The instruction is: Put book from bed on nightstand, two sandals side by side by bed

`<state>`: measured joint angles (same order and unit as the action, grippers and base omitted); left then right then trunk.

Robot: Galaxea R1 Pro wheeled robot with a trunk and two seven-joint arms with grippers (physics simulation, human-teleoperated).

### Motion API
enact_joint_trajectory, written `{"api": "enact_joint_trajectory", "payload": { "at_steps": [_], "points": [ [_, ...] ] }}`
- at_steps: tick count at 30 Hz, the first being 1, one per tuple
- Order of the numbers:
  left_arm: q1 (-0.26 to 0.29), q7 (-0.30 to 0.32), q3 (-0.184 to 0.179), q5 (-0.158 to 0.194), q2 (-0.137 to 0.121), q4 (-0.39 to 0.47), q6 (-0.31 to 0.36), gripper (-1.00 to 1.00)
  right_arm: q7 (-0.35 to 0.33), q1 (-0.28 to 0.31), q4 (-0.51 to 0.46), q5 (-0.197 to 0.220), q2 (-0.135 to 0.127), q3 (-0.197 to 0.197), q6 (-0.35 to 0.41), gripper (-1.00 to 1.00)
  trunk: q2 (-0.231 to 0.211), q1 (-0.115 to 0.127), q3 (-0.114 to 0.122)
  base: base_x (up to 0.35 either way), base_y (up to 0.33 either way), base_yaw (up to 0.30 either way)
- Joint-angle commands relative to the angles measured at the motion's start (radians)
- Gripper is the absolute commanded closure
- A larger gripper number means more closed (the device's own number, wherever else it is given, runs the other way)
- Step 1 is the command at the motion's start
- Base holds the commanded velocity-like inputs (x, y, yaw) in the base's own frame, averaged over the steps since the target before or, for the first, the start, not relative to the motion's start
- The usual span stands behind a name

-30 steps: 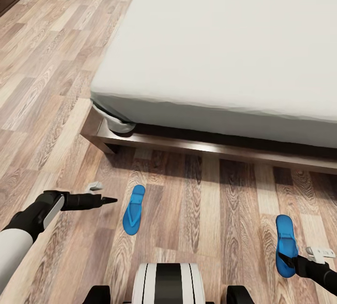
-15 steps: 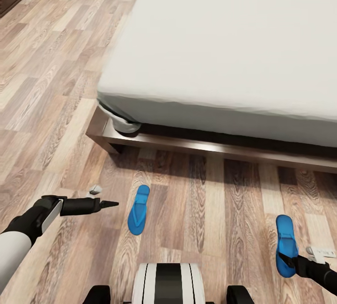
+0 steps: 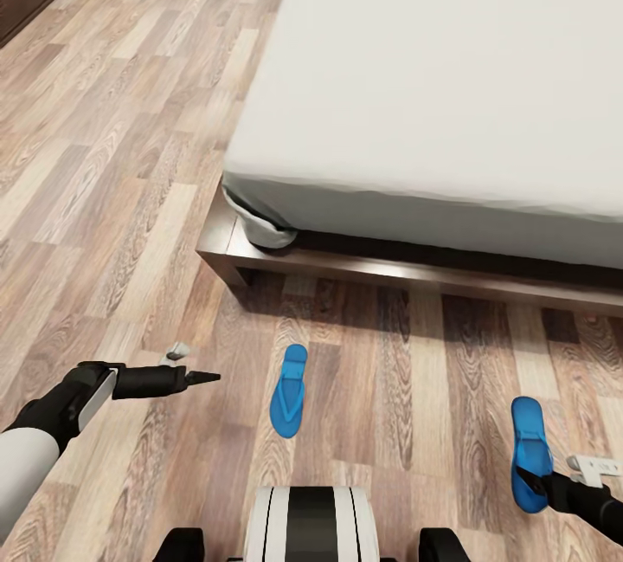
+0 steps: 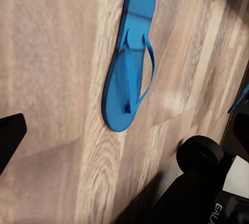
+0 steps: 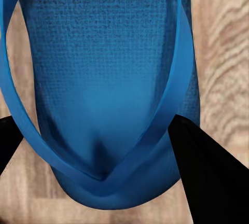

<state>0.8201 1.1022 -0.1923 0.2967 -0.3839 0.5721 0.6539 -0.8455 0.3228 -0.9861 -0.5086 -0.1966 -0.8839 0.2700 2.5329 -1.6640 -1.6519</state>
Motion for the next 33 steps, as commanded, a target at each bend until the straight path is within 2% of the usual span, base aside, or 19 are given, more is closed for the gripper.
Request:
{"api": "enact_joint_trajectory", "payload": {
  "at_steps": [1, 10, 27, 33],
  "points": [
    [0.001, -0.001, -0.006, 0.009, -0.001, 0.0, 0.008, -1.0, -0.007, 0.001, -0.002, -0.004, 0.001, -0.003, 0.006, 1.0, 0.0, 0.0, -0.001, 0.015, 0.035, 0.0],
    [0.001, -0.001, -0.006, 0.009, 0.0, 0.0, 0.007, -1.0, -0.007, 0.001, -0.001, -0.004, 0.001, -0.003, 0.006, 1.0, 0.0, 0.0, -0.001, 0.185, 0.071, 0.0],
    [0.001, -0.001, -0.007, 0.01, 0.004, 0.001, 0.007, -1.0, -0.007, 0.001, -0.001, -0.004, 0.002, -0.003, 0.006, 1.0, 0.0, 0.0, -0.001, 0.006, 0.122, 0.0],
    [0.001, -0.001, -0.007, 0.009, 0.005, 0.001, 0.007, -1.0, -0.007, 0.001, -0.001, -0.004, 0.002, -0.003, 0.006, 1.0, 0.0, 0.0, -0.001, 0.053, 0.253, 0.0]
  ]
}}
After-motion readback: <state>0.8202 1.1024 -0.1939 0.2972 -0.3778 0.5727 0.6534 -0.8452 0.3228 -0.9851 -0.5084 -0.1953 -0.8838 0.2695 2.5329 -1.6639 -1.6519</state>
